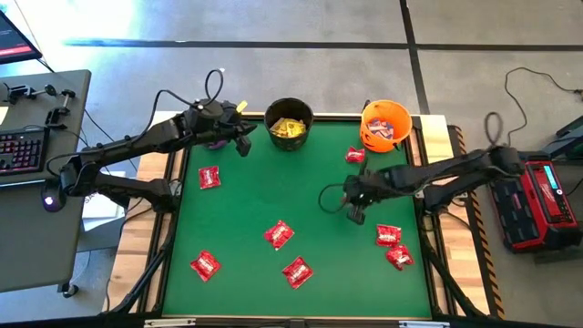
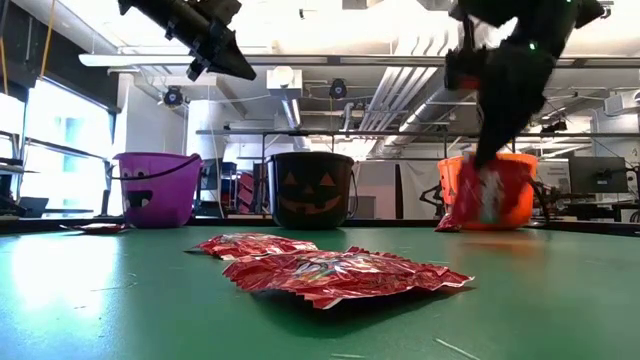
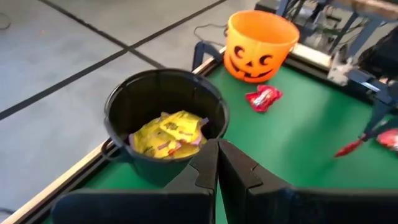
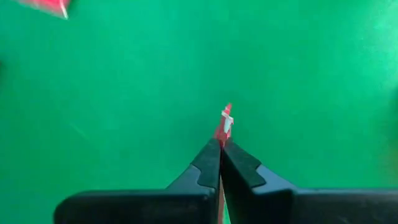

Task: Sort candy by brand, put in halloween buckets
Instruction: Put the red candy pack into the violet bucket

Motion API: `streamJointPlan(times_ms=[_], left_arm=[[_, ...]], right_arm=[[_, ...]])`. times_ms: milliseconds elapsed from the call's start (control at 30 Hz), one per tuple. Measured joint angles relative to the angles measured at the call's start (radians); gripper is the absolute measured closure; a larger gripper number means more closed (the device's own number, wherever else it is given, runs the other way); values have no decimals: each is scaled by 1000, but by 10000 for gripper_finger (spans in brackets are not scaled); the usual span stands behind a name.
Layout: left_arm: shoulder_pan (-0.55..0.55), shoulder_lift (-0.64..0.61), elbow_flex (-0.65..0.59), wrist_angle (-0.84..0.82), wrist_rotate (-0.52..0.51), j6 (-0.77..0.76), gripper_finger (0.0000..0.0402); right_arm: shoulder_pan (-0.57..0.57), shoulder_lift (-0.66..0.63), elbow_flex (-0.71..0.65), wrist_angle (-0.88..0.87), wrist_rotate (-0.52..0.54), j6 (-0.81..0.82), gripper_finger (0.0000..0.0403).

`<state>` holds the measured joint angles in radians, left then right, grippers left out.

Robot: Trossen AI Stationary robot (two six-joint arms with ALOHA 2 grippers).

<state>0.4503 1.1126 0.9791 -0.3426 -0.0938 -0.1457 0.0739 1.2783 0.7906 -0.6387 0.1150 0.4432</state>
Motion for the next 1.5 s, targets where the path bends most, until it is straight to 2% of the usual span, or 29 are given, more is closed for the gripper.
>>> streamJointPlan(times_ms=[233,367,500,767,900,1100,1333,1500], left_arm=[[-1,0,0,68,79,-17,401],[-14,0,0,96,133,-19,401],[-45,7,0,140,141,-19,398],[-127,90,0,283,200,-71,346],[-161,147,0,322,203,-84,315],[-196,237,4,466,295,-99,282],[-215,369,141,486,393,-67,245],[-216,459,246,474,463,-61,222]], right_arm=[[-78,-179,1,49,1,24,403],[-112,-247,1,107,1,29,403],[-138,-287,1,189,1,29,403],[-160,-299,1,364,-20,30,403],[-160,-299,2,379,-38,39,403],[-160,-298,2,493,-92,50,403],[-166,-298,2,645,-114,54,403],[-166,-298,2,686,-116,54,403]])
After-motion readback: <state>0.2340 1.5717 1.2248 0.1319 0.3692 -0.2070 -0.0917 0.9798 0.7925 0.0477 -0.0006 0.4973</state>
